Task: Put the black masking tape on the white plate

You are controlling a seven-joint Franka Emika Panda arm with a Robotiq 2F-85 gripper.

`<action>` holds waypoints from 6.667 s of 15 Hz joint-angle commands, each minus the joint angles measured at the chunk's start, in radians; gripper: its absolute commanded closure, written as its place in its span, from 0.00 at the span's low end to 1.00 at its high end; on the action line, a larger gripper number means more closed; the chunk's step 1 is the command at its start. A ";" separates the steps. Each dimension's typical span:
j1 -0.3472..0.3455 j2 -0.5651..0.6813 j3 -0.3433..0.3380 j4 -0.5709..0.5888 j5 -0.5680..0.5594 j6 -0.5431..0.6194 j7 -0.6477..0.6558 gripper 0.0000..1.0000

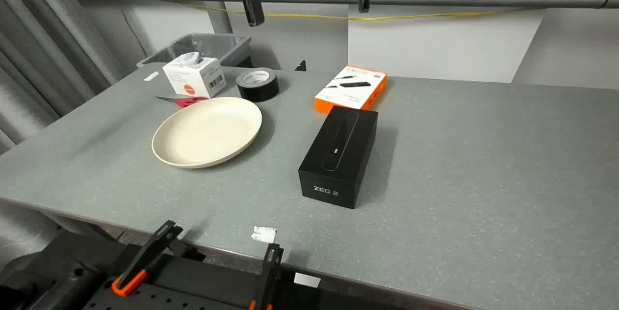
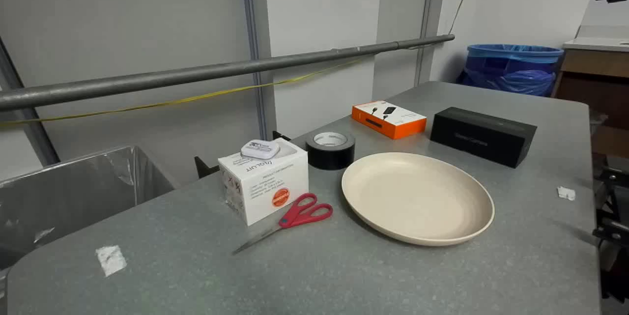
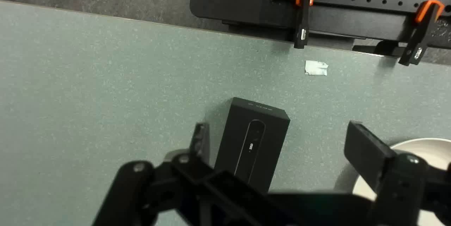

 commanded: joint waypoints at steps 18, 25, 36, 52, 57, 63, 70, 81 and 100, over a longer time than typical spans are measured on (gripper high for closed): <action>0.173 0.233 0.132 0.127 0.303 0.333 0.130 0.00; 0.171 0.255 0.139 0.138 0.304 0.341 0.139 0.00; 0.196 0.852 0.208 0.557 0.439 0.538 0.318 0.00; 0.219 1.190 0.224 0.853 0.386 0.518 0.434 0.00; 0.240 1.313 0.223 0.957 0.370 0.493 0.440 0.00; 0.289 1.442 0.188 1.066 0.308 0.476 0.506 0.00; 0.292 1.475 0.174 1.111 0.291 0.489 0.528 0.58; 0.227 1.186 0.254 0.869 0.338 0.525 0.397 0.94; 0.273 1.040 0.281 0.332 0.215 0.799 0.275 0.49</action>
